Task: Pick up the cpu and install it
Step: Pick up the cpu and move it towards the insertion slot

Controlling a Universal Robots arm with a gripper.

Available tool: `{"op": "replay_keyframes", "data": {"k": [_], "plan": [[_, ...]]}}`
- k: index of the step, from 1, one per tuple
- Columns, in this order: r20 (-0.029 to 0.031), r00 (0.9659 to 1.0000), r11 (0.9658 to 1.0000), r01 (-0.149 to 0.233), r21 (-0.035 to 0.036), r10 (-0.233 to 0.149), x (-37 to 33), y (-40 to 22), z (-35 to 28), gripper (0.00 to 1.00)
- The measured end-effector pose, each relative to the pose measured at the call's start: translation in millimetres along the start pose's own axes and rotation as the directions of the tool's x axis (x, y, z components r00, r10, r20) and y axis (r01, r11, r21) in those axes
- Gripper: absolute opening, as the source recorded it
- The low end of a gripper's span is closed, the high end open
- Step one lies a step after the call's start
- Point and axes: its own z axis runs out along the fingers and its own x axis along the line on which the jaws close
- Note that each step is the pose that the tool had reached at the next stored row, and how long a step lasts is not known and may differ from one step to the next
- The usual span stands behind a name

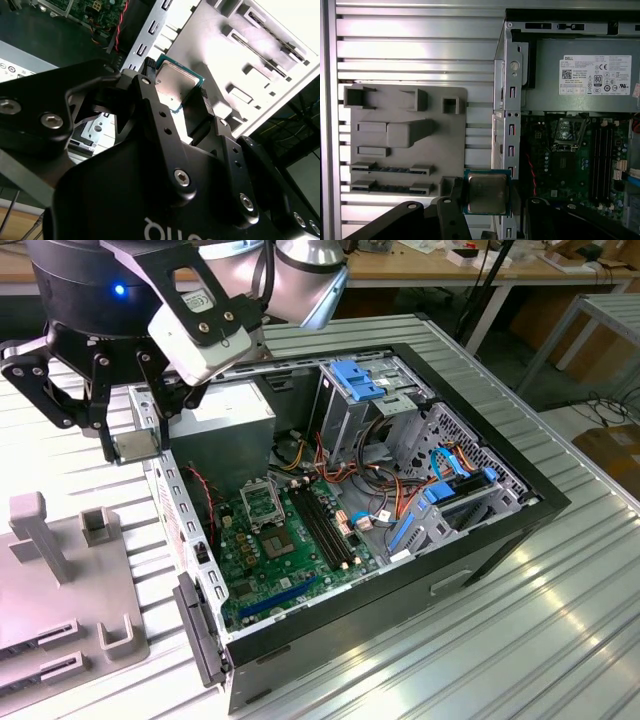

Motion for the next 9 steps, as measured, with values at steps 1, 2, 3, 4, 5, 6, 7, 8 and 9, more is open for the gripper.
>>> {"op": "replay_keyframes", "data": {"k": [1, 2, 3, 4, 5, 6, 7, 8, 9], "plan": [[0.0000, 1.0000, 1.0000, 0.000, 0.0000, 0.000, -0.5, 0.0, 0.0, 0.47], [0.0000, 1.0000, 1.0000, 0.000, 0.0000, 0.000, -0.5, 0.0, 0.0, 0.47], [0.0000, 1.0000, 1.0000, 0.000, 0.0000, 0.000, -0.5, 0.0, 0.0, 0.47], [0.0000, 1.0000, 1.0000, 0.000, 0.0000, 0.000, -0.6, 0.0, 0.0, 0.47], [0.0000, 1.0000, 1.0000, 0.000, 0.0001, 0.000, -0.6, 0.0, 0.0, 0.47], [0.0000, 1.0000, 1.0000, 0.000, 0.0001, 0.000, -0.6, 0.0, -0.1, 0.47], [0.0000, 1.0000, 1.0000, 0.000, 0.0000, 0.000, -0.6, 0.0, 0.0, 0.47], [0.0000, 1.0000, 1.0000, 0.000, 0.0000, 0.000, -0.6, 0.0, 0.0, 0.47], [0.0000, 1.0000, 1.0000, 0.000, 0.0001, 0.000, -0.6, 0.0, 0.0, 0.47]]}}
